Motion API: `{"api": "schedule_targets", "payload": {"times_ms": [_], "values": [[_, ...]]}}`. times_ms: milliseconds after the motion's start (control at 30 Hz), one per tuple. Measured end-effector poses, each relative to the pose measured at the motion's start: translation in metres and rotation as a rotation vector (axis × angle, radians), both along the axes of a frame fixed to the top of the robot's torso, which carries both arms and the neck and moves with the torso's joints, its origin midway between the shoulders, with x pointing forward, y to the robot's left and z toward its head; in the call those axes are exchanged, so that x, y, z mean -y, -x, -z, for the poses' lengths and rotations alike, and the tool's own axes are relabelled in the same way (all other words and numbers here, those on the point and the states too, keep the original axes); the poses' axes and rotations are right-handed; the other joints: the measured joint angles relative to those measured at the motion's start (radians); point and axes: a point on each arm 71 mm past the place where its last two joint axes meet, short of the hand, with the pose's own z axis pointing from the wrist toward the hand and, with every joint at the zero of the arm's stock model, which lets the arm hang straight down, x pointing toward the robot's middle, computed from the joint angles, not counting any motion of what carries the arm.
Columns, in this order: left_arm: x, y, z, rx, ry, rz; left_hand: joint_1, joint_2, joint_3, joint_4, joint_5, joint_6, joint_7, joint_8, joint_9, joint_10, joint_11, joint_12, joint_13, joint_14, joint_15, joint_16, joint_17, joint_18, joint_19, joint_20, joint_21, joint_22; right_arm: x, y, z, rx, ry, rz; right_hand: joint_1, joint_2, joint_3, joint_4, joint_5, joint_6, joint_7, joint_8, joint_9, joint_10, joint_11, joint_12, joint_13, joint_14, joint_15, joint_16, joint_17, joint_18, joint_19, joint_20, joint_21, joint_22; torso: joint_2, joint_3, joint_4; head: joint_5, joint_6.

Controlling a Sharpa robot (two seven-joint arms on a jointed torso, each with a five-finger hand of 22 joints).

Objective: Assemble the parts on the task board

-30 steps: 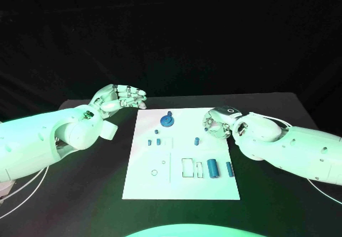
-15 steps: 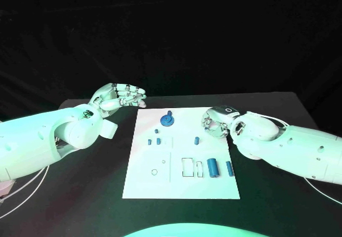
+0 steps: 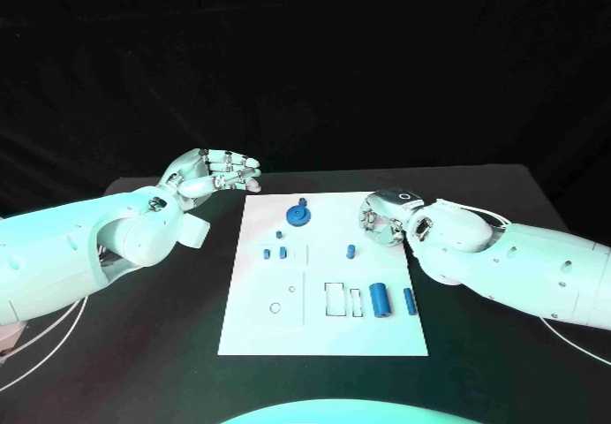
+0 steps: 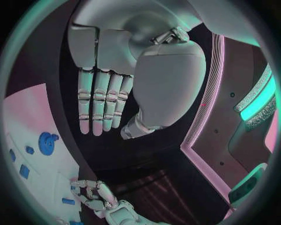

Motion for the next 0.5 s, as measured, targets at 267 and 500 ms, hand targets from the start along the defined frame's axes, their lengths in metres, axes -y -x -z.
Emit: {"api": "schedule_targets", "payload": {"times_ms": [267, 500], "values": [[-0.0004, -0.0002, -0.0009, 0.013, 0.001, -0.011, 0.006, 0.002, 0.003, -0.003, 0.0, 0.0, 0.0, 0.0, 0.0, 0.0, 0.0, 0.0, 0.0, 0.0, 0.0, 0.0, 0.001, 0.0, 0.004, 0.004, 0.0, -0.001, -0.005, 0.0015, 0.0002, 0.021, 0.038, -0.01, 0.006, 0.014, 0.021, -0.039, 0.003, 0.02, 0.002, 0.0, 0.007, 0.012, 0.01, -0.008, -0.005, 0.0, 0.0, 0.0, 0.0, 0.0, 0.009, -0.002, 0.029, 0.0, 0.0, 0.0, 0.0, -0.001, -0.001], [-0.0005, -0.0003, -0.0021, 0.031, 0.002, -0.026, 0.012, 0.009, 0.005, -0.011, 0.005, 0.0, 0.0, 0.0, 0.0, 0.0, 0.0, 0.0, 0.0, 0.0, 0.0, 0.0, 0.006, 0.0, 0.004, 0.004, -0.004, -0.001, -0.008, 0.0041, 0.0012, 0.05, 0.065, -0.015, 0.008, 0.018, 0.024, -0.05, 0.003, 0.029, 0.0, 0.0, 0.011, 0.015, 0.013, -0.012, -0.008, 0.0, -0.007, 0.0, 0.0, -0.014, 0.016, -0.006, 0.051, 0.001, -0.001, 0.0, 0.0001, -0.001, -0.001]]}}
